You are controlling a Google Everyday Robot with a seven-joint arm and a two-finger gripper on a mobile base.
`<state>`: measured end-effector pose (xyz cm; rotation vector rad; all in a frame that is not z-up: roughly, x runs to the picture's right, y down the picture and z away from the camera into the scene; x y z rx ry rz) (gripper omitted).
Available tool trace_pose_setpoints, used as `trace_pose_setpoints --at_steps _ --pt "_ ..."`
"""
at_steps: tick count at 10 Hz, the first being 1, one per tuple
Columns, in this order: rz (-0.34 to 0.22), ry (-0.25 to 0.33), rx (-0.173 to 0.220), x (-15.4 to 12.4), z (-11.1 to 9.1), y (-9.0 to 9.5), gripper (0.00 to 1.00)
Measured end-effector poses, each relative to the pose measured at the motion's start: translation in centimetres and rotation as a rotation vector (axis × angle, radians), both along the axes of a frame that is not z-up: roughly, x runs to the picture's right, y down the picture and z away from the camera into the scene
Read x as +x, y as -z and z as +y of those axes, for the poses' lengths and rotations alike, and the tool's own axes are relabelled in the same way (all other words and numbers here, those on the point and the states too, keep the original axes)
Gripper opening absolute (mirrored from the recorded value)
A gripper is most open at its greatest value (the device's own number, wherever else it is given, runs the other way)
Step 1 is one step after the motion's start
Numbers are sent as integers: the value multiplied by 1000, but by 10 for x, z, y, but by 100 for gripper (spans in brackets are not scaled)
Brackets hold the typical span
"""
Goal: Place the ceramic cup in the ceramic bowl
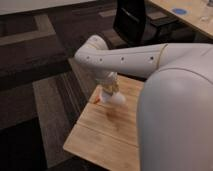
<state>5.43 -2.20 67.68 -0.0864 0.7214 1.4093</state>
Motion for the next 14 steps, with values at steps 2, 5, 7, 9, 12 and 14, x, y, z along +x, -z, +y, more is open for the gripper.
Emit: trace_pose_setpoints --at_steps 2,5,7,9,12,14 --pt "26 -34 33 4 -5 21 0" --pt "26 -52 47 4 -5 28 0" --pt "26 -52 47 4 -5 28 0" --pt "28 -52 45 5 -5 27 0" --pt "25 -52 44 4 -4 27 0" --pt "64 -69 48 26 -8 34 0"
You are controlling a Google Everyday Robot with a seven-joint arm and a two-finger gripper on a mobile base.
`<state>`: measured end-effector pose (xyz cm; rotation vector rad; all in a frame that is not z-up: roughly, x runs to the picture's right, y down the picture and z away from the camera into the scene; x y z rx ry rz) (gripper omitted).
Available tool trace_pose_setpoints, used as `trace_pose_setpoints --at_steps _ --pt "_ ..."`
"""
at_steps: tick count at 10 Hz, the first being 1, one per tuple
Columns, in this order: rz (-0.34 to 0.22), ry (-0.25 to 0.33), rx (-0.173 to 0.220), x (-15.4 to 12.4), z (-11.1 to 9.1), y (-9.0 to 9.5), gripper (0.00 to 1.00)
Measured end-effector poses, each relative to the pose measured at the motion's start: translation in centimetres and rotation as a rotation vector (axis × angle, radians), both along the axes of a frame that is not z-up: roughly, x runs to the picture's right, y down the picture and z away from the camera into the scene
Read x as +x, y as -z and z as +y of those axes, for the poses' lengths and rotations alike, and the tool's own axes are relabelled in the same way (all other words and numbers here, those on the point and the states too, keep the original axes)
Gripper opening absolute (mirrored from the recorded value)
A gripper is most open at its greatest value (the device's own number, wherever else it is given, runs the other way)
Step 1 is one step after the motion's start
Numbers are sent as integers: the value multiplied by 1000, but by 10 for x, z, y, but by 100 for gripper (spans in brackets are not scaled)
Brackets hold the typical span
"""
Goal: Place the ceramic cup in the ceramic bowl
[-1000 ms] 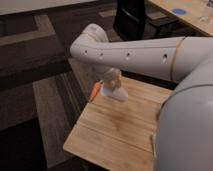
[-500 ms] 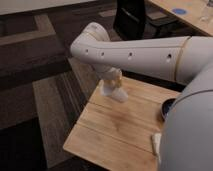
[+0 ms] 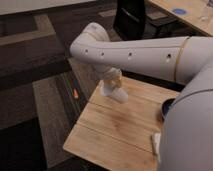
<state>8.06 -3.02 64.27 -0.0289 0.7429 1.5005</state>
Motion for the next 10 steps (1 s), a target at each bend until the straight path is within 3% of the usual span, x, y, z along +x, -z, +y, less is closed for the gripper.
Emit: trace_pose_setpoints --at_steps 3,4,5,7,10 --pt "86 -62 21 76 -18 18 0" --pt "96 -71 24 88 -20 20 0" --pt "125 -104 36 127 -22 25 0" --pt "155 -153 57 177 -17 28 0" --pt "207 -275 120 263 8 26 0"
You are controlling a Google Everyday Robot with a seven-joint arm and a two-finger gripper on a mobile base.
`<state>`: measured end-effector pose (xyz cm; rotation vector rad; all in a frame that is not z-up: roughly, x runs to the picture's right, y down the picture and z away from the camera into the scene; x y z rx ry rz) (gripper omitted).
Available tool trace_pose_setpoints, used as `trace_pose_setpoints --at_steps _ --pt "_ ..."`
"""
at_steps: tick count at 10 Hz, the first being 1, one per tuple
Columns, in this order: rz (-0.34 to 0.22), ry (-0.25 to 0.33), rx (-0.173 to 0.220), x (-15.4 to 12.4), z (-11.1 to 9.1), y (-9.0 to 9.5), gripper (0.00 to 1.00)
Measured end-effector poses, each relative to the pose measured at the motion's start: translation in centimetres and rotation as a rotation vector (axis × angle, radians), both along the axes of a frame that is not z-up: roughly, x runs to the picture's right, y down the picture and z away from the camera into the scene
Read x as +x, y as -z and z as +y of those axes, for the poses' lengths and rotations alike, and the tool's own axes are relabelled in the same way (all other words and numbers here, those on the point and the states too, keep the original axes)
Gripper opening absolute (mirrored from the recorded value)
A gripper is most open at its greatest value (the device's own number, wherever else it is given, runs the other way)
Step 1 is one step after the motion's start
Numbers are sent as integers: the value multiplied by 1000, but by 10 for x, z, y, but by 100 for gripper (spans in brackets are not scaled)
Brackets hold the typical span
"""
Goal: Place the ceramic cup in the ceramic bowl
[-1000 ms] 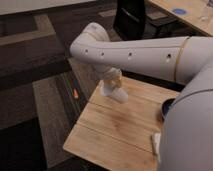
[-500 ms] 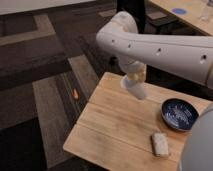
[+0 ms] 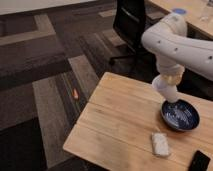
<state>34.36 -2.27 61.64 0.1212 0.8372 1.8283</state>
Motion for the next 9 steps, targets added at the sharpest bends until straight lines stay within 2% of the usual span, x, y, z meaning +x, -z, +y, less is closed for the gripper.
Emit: trace_pose_setpoints --at_steps 1,6,9 --pt "5 -12 1 8 4 -2 0" --pt "-21 -132 53 61 44 -54 0" --pt "-28 -169 74 64 62 -81 0"
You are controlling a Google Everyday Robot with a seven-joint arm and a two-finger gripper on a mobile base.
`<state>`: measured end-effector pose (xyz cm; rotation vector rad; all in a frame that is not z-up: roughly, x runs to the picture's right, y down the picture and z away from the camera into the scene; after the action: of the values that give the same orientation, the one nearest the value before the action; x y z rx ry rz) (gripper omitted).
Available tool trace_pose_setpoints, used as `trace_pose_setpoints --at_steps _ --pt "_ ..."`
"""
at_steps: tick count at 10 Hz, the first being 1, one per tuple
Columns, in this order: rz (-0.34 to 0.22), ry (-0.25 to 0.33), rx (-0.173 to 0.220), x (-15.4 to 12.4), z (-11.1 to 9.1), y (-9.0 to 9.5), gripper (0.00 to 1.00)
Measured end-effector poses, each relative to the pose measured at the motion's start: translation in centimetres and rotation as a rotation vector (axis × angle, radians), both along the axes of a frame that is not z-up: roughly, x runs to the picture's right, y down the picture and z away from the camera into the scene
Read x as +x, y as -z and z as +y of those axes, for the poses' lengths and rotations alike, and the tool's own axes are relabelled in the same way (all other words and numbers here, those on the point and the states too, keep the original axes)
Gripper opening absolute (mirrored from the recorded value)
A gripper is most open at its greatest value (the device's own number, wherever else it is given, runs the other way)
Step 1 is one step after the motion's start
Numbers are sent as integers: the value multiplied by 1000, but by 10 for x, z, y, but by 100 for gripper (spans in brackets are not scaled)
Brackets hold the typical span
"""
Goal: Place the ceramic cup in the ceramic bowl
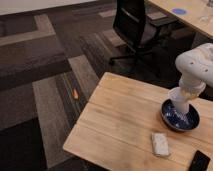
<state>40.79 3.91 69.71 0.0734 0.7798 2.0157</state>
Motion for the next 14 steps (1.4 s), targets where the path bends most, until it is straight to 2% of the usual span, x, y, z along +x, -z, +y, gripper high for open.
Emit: trace_pose_setpoints --at_steps 1,4,6,9,10,11,12,13,14 --pt "-26 -2 19 -5 2 -14 0" --pt "-82 -10 63 -15 3 -29 0" --pt "-97 -41 98 -13 15 -27 0" --pt "-67 -91 110 -3 33 -19 1" --pt "-70 -89 110 -5 32 -20 10" --pt "-68 -89 110 -4 32 -20 27" --pt "-69 -89 111 -4 32 -20 35" --pt "-70 -88 111 -5 32 -20 47" --pt "-69 -89 111 -4 32 -20 70"
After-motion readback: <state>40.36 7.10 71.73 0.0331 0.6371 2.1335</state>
